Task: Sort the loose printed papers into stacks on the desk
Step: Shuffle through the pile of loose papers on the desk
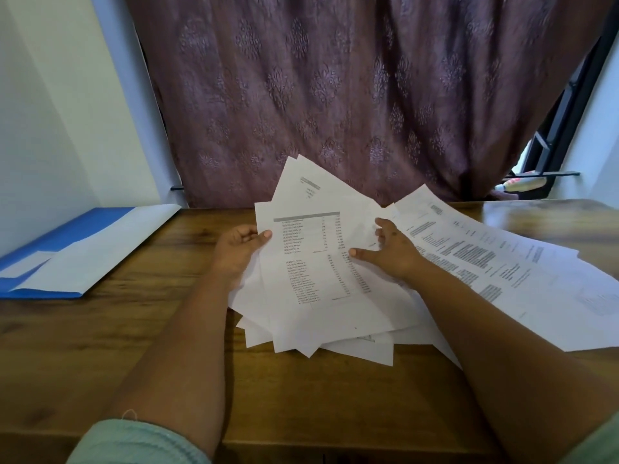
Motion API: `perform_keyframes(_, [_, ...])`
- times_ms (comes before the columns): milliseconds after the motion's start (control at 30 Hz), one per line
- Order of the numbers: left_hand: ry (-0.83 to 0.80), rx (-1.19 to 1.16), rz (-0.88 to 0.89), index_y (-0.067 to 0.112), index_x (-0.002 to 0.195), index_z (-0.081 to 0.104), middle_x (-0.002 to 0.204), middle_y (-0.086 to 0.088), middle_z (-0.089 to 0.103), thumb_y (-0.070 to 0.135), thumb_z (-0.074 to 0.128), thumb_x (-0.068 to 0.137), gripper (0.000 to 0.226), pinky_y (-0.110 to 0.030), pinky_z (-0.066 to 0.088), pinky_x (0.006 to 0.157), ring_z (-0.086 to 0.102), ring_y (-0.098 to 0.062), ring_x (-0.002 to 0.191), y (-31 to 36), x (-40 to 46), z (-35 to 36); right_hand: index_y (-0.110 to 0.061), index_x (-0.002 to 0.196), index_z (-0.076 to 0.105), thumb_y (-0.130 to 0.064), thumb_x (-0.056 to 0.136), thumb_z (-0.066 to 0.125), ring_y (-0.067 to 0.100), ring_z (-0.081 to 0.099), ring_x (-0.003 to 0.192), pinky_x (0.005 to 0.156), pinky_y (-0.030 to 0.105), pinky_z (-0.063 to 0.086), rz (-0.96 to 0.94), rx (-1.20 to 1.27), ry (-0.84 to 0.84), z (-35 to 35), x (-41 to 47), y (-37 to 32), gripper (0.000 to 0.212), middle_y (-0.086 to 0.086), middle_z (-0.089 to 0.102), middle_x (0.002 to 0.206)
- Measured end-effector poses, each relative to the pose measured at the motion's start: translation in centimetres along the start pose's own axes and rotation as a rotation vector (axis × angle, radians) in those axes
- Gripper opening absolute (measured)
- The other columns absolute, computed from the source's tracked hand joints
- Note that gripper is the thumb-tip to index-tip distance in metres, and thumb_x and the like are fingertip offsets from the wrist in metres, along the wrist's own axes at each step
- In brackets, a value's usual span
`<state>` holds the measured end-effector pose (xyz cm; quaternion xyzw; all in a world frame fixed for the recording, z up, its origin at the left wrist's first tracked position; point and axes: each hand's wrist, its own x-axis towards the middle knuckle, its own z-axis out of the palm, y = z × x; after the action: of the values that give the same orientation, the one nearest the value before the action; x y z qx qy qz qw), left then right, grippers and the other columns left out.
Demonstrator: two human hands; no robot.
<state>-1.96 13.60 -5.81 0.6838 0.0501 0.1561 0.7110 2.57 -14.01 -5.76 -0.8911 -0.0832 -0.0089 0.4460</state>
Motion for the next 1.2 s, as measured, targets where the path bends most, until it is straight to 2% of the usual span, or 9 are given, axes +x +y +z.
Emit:
perform_keyframes(433, [-0.139,-0.048,-0.029,0.007,0.1,0.07,0.102,-0.005,0.076,0.009,0.061,0.093,0.012,-0.028,0.058,0.078,0.072,-0.018,0.093,-0.6,0.8,-0.7,-0.021,0.154,0.02,-0.017,0.079,0.08,0.021,0.041,0.134,0.102,0.032,0.036,0.03,0.325,-0.043,0.6,0.6,0.0,0.096,0.004,0.039,0.151])
perform_keyframes(567, [-0.143,-0.041,-0.047,-0.002,0.112,0.066,0.108,-0.01,0.074,0.008,0.063,0.092,0.023,-0.031,0.058,0.084,0.071,-0.023,0.098,-0.3,0.6,-0.5,-0.023,0.154,0.019,-0.015,0.083,0.076,0.02,0.04,0.136,0.101,0.031,0.034,0.031,0.372,-0.085,0.7,0.7,-0.1,0.091,0.002,0.04,0.151])
perform_keyframes(700, [0.098,0.166,0.059,0.002,0.099,0.065,0.095,-0.005,0.074,0.008,0.069,0.089,0.012,-0.022,0.055,0.076,0.071,-0.017,0.087,-0.2,1.1,-0.2,-0.023,0.152,0.023,-0.013,0.085,0.074,0.021,0.042,0.135,0.103,0.033,0.037,0.032,0.353,-0.079,0.8,0.6,-0.1,0.085,0.004,0.047,0.144])
perform_keyframes(767, [0.22,0.392,0.132,0.009,0.088,0.063,0.085,-0.003,0.07,0.012,0.073,0.087,0.011,-0.026,0.05,0.076,0.065,-0.019,0.082,-0.5,1.6,-0.4,-0.023,0.15,0.027,-0.016,0.085,0.074,0.022,0.043,0.133,0.096,0.031,0.039,0.028,0.277,-0.035,0.9,0.3,-0.1,0.08,0.003,0.049,0.141])
perform_keyframes(867, [0.273,0.637,0.266,0.019,0.083,0.06,0.081,-0.001,0.066,0.019,0.071,0.089,0.013,-0.031,0.05,0.076,0.062,-0.021,0.079,-0.4,1.6,-0.5,-0.025,0.147,0.03,-0.027,0.085,0.074,0.023,0.044,0.132,0.091,0.029,0.042,0.02,0.101,0.041,0.5,-0.1,-0.2,0.076,-0.001,0.043,0.147])
perform_keyframes(933, [0.266,0.581,0.33,0.018,0.084,0.055,0.079,0.001,0.063,0.018,0.066,0.093,0.014,-0.032,0.048,0.07,0.057,-0.019,0.075,0.3,1.3,-0.1,-0.024,0.147,0.031,-0.036,0.083,0.074,0.025,0.041,0.135,0.094,0.032,0.044,0.018,0.022,0.071,0.1,-0.2,-0.2,0.078,0.001,0.036,0.152])
perform_keyframes(1000, [0.2,0.394,0.281,0.017,0.085,0.049,0.079,-0.001,0.055,0.016,0.058,0.098,0.016,-0.028,0.042,0.063,0.049,-0.013,0.071,1.4,0.7,0.8,-0.023,0.146,0.031,-0.045,0.08,0.075,0.026,0.038,0.137,0.101,0.035,0.04,0.016,-0.024,0.09,-0.6,-0.4,-0.3,0.082,0.003,0.033,0.154])
perform_keyframes(1067, [0.098,0.213,0.199,0.018,0.087,0.048,0.085,-0.001,0.059,0.017,0.053,0.101,0.015,-0.025,0.044,0.062,0.053,-0.01,0.073,2.0,0.3,1.8,-0.023,0.149,0.025,-0.052,0.077,0.075,0.027,0.038,0.138,0.105,0.038,0.037,0.033,-0.007,0.046,-1.1,-0.9,-0.5,0.092,0.004,0.033,0.155])
perform_keyframes(1200, [0.079,0.055,0.043,0.012,0.1,0.055,0.096,-0.005,0.067,0.017,0.05,0.103,0.008,-0.029,0.055,0.067,0.063,-0.016,0.081,2.2,-0.5,3.3,-0.023,0.153,0.011,-0.045,0.077,0.077,0.028,0.043,0.134,0.1,0.04,0.04,0.085,0.075,-0.115,-1.4,-2.6,-1.2,0.103,0.005,0.043,0.149])
